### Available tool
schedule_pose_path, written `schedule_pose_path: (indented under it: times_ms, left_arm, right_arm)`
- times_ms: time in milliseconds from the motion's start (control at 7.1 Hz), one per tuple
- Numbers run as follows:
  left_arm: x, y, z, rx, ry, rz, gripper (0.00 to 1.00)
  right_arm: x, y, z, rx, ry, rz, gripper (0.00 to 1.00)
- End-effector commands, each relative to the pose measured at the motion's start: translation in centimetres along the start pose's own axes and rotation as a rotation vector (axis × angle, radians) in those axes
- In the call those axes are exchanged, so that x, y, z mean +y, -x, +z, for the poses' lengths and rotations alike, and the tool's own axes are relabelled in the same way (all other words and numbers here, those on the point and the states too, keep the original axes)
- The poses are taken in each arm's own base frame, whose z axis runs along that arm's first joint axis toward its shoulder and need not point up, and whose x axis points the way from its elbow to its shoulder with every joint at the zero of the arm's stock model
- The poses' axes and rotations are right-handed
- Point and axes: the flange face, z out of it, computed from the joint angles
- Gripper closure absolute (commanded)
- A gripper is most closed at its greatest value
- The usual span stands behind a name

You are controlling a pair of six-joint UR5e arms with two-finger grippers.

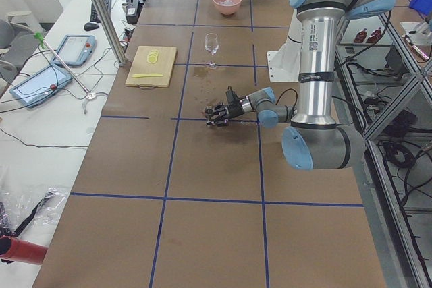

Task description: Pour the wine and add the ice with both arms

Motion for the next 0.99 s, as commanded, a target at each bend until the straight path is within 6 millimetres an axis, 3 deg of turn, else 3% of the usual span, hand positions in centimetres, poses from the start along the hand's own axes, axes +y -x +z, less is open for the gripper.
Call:
schedule_pose_path:
  times_ms: [0, 563, 845]
  left_arm:
    - [-0.09, -0.18, -0.09, 0.002, 0.001, -0.004, 0.56]
    - [-0.28, -0.11, -0.11, 0.002, 0.0, -0.006, 0.58]
    - [-0.28, -0.11, -0.11, 0.002, 0.0, -0.006, 0.63]
  right_arm:
    - [-0.03, -0.02, -0.07, 0.0, -0.002, 0.0, 0.0]
    - [-0.01, 0.01, 0.0, 0.0, 0.0, 0.0, 0.0]
    - [-0.01, 0.01, 0.0, 0.0, 0.0, 0.0, 0.0]
